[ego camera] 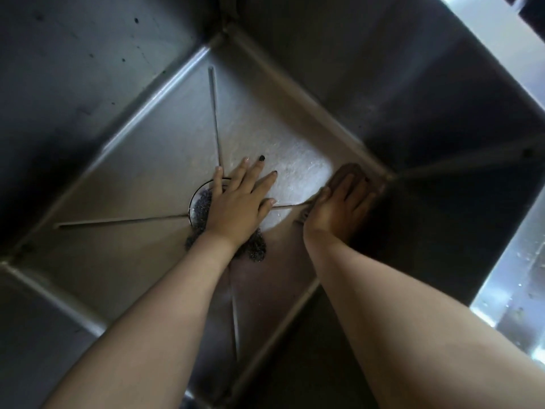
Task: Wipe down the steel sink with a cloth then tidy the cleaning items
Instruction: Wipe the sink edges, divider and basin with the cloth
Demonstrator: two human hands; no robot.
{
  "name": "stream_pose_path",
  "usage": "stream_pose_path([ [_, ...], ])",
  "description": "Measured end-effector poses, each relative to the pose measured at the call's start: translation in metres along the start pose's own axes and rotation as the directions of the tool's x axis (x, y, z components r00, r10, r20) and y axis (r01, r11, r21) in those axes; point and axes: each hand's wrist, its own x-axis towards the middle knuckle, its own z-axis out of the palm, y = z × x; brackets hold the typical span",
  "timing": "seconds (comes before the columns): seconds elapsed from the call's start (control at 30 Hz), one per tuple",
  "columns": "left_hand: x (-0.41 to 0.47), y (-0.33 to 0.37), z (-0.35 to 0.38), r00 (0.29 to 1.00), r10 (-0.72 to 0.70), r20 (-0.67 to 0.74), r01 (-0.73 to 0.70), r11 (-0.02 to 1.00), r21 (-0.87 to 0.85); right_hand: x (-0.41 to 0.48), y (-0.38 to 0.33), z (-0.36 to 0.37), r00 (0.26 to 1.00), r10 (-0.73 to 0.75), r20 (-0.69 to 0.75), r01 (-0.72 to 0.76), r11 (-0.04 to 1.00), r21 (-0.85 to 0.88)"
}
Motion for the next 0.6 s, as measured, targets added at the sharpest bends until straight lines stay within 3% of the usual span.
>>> stream_pose_path([
  [0.07, 0.000, 0.000, -0.001, 1.000, -0.004, 0.005, 0.004, 1.000, 0.008, -0.018, -0.001, -0.003, 1.000, 0.000, 0.029, 0.001, 1.000, -0.016],
  [0.17, -0.001, 0.001, -0.003, 1.000, 0.000, 0.027, 0.000, 1.000, 0.014, -0.041, -0.002, -0.001, 0.982, 0.005, 0.188, 0.011, 0.997, -0.080],
  [0.37, 0.001, 0.002, -0.016, 0.990, -0.002, 0.138, 0.003, 1.000, -0.010, -0.051, -0.010, -0.018, 0.946, -0.068, 0.318, 0.136, 0.971, -0.197],
  [0.5, 0.003, 0.004, -0.030, 0.981, -0.027, 0.191, 0.034, 0.999, -0.034, -0.035, -0.010, -0.034, 0.933, -0.091, 0.347, 0.127, 0.989, -0.081],
  [0.6, -0.004, 0.001, -0.047, 0.982, -0.126, 0.141, 0.134, 0.990, -0.049, -0.031, -0.012, -0.046, 0.902, -0.145, 0.407, 0.069, 0.978, 0.195],
])
